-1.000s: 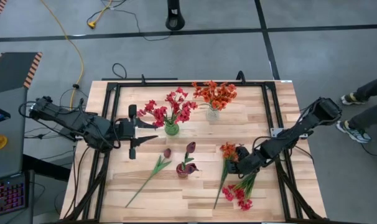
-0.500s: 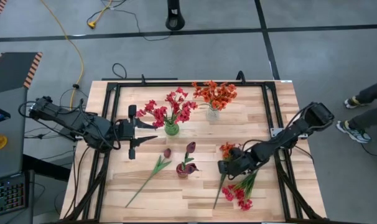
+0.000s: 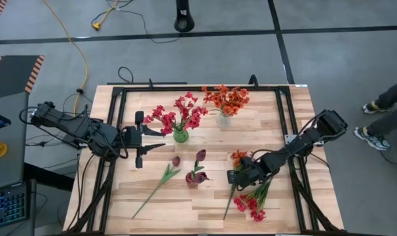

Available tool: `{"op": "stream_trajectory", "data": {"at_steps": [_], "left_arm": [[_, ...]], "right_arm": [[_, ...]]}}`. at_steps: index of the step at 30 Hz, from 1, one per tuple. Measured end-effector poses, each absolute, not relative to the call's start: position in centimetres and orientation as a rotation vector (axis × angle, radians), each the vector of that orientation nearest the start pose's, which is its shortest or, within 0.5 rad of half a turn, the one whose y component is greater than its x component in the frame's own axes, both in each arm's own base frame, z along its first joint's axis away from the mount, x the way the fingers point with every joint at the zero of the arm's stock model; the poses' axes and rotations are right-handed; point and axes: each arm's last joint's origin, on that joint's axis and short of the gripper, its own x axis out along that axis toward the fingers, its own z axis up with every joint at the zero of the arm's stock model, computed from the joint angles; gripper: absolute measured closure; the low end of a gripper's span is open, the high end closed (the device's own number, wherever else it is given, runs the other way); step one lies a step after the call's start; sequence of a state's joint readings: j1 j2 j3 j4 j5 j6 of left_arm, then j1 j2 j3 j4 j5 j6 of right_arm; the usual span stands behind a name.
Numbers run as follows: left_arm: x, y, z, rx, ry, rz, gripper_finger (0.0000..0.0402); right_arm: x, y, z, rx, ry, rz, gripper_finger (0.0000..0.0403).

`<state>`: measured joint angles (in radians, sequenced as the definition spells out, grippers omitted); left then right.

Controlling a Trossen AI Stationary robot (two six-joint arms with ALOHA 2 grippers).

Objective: Sort flowers into vase by color
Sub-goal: Put the orange flowers into the transparent vase

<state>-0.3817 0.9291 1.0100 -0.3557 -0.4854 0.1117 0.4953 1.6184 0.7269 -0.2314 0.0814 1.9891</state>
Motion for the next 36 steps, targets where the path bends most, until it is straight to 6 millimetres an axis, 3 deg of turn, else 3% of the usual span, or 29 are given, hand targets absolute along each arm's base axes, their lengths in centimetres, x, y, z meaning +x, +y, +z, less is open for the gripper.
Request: {"op": "stream_trajectory", "data": {"at_steps": [7, 18, 24, 30, 36], "left_arm": [[18.2, -5.9, 36.9, 0.226, 0.255, 0.089, 0.0273], [18.2, -5.9, 36.9, 0.249, 0.255, 0.086, 0.0273], [17.9, -5.7, 37.2, 0.244, 0.241, 0.088, 0.0273], [16.6, -5.2, 37.5, 0.235, 0.230, 0.086, 0.0273], [16.1, -5.0, 34.8, 0.205, 0.187, 0.094, 0.0274]], "right_arm": [[24.3, 12.7, 12.7, 1.408, 0.999, -0.768, 0.0247], [24.2, 12.4, 12.5, 1.372, 1.015, -0.796, 0.0363], [24.1, 12.3, 12.7, 1.330, 1.021, -0.757, 0.0367], [23.6, 11.7, 15.0, 1.243, 0.902, -0.683, 0.0360], [22.6, 10.5, 19.5, 1.097, 0.663, -0.567, 0.0366]]}}
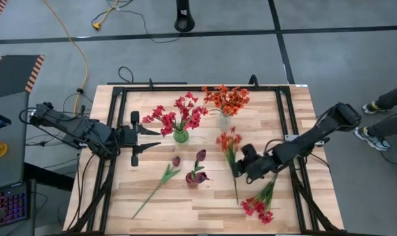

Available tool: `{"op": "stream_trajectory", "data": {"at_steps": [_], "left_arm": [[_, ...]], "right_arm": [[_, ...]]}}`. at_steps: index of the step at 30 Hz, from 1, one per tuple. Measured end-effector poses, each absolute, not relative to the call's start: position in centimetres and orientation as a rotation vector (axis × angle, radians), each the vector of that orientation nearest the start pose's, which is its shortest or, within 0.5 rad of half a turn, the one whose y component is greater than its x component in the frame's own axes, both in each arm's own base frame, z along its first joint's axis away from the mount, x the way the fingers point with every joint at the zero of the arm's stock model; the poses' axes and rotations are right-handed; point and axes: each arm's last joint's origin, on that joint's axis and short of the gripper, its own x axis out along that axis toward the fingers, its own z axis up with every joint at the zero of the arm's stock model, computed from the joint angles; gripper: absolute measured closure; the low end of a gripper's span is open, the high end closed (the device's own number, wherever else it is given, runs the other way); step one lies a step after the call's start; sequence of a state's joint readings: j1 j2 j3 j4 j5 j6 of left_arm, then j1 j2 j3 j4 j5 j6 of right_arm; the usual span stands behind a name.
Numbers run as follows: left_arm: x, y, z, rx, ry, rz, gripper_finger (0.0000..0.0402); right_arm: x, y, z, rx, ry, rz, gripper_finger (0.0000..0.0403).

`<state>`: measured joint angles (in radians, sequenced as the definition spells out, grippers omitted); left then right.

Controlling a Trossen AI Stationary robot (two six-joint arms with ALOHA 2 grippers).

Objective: Sort flowers into vase by color
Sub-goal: Put the orange flowers into the transparent vase

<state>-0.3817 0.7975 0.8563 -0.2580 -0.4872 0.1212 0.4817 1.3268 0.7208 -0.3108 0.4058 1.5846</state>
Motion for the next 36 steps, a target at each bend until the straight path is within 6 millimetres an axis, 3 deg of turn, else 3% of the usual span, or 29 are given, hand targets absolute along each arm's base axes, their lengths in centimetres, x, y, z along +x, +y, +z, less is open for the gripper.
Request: {"op": "stream_trajectory", "data": {"at_steps": [8, 16, 20, 29, 36], "left_arm": [[14.9, -4.4, 33.4, 0.129, 0.138, 0.134, 0.0275], [14.7, -4.3, 33.9, 0.111, 0.096, 0.136, 0.0275], [14.7, -4.3, 33.9, 0.109, 0.097, 0.143, 0.0275], [14.7, -4.2, 33.8, 0.094, 0.097, 0.185, 0.0275], [14.7, -4.2, 33.8, 0.106, 0.098, 0.185, 0.0275]], "right_arm": [[20.5, 9.0, 24.4, 0.795, 0.390, -0.483, 0.0362], [18.5, 9.8, 26.3, 0.500, 0.339, -0.381, 0.0362], [18.1, 10.2, 26.7, 0.325, 0.269, -0.431, 0.0361], [19.0, 9.6, 28.4, 0.099, 0.139, -0.548, 0.0361], [20.6, 8.2, 30.3, -0.056, 0.086, -0.427, 0.0361]]}}
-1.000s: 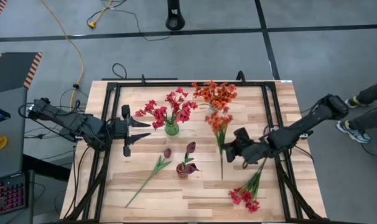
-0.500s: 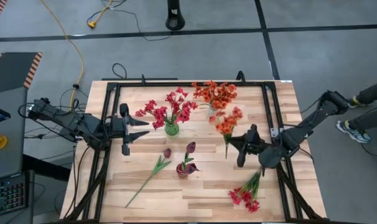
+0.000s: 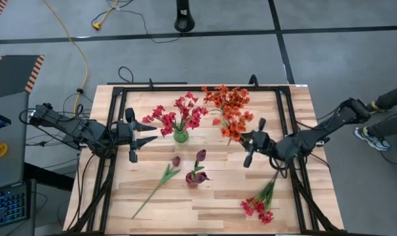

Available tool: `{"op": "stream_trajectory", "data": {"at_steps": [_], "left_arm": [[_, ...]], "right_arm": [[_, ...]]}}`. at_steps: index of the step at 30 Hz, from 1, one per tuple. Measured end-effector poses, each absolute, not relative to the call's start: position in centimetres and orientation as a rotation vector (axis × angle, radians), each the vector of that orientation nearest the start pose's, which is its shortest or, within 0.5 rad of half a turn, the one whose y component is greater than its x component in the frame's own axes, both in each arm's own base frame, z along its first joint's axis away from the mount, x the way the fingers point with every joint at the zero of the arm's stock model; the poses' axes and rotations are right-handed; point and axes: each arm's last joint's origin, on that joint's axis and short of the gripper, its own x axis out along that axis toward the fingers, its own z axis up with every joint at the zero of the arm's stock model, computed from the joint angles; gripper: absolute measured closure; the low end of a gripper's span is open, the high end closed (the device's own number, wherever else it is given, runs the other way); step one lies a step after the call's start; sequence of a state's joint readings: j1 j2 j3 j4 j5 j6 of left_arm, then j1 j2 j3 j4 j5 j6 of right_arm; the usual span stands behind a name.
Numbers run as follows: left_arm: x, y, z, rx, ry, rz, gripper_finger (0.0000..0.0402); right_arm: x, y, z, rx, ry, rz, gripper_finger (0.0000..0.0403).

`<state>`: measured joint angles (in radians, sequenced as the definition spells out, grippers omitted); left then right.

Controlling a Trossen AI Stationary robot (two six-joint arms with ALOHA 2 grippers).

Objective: Sort flowers into vase by color
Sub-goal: Put the orange flowers into the transparent vase

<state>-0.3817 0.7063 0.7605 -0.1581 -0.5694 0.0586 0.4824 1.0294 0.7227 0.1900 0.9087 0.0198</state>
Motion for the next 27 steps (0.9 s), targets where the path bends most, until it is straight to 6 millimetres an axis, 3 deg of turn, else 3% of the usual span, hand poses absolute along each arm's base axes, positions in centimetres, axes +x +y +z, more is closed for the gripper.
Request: {"op": "stream_trajectory", "data": {"at_steps": [5, 16, 27], "left_arm": [[14.7, -4.2, 33.8, 0.115, 0.099, 0.184, 0.0275], [14.7, -4.2, 33.7, 0.138, 0.111, 0.183, 0.0275], [14.7, -4.2, 33.7, 0.146, 0.111, 0.182, 0.0275]], "right_arm": [[21.7, 6.3, 31.1, -0.200, 0.053, -0.343, 0.0361], [22.8, 1.3, 31.0, -0.255, 0.081, -0.367, 0.0361], [22.9, 0.3, 30.6, -0.433, 0.124, -0.402, 0.0361]]}}
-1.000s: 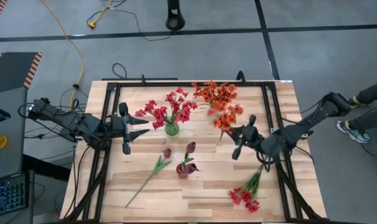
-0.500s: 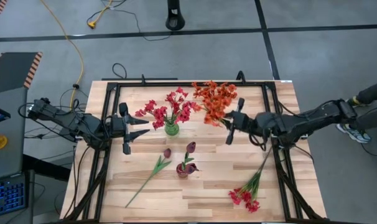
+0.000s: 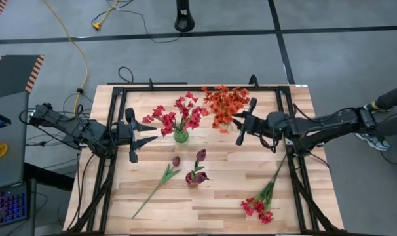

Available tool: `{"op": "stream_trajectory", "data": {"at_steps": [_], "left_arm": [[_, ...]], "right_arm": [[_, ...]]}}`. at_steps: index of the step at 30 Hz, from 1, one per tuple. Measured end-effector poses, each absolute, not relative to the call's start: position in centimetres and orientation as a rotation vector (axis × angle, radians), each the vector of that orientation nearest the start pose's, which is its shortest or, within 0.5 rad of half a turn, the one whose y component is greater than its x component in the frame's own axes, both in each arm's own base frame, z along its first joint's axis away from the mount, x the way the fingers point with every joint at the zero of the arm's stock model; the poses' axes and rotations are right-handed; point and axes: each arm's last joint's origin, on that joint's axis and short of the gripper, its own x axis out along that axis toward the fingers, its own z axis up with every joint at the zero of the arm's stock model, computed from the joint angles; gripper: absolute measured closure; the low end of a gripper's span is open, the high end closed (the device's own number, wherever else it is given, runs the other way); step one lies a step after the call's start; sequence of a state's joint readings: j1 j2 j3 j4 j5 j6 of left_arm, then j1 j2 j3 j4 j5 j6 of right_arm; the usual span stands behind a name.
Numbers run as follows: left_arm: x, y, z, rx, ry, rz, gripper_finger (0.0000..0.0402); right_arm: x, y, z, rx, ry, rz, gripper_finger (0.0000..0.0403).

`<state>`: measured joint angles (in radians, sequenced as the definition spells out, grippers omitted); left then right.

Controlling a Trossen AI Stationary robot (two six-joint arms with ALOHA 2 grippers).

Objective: Sort flowers into vase by color
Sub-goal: Put the orange flowers into the transparent vase

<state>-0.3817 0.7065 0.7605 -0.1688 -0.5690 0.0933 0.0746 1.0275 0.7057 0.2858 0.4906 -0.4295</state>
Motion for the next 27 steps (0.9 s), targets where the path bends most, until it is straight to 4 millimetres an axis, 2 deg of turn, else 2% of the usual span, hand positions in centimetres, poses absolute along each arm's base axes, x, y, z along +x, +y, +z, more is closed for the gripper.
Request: {"op": "stream_trajectory", "data": {"at_steps": [8, 13, 21, 27], "left_arm": [[14.7, -4.2, 33.7, 0.145, 0.110, 0.182, 0.0275], [14.7, -4.2, 33.7, 0.145, 0.111, 0.182, 0.0275], [14.7, -4.2, 33.7, 0.145, 0.110, 0.180, 0.0274], [14.7, -4.2, 33.8, 0.145, 0.110, 0.180, 0.0274]], "right_arm": [[22.8, 0.3, 29.4, -0.495, 0.145, -0.397, 0.0361], [22.6, 0.1, 28.6, -0.543, 0.088, -0.401, 0.0361], [22.1, -1.3, 26.7, -0.518, 0.106, -0.452, 0.0361], [22.1, -1.8, 26.6, -0.441, 0.102, -0.476, 0.0361]]}}
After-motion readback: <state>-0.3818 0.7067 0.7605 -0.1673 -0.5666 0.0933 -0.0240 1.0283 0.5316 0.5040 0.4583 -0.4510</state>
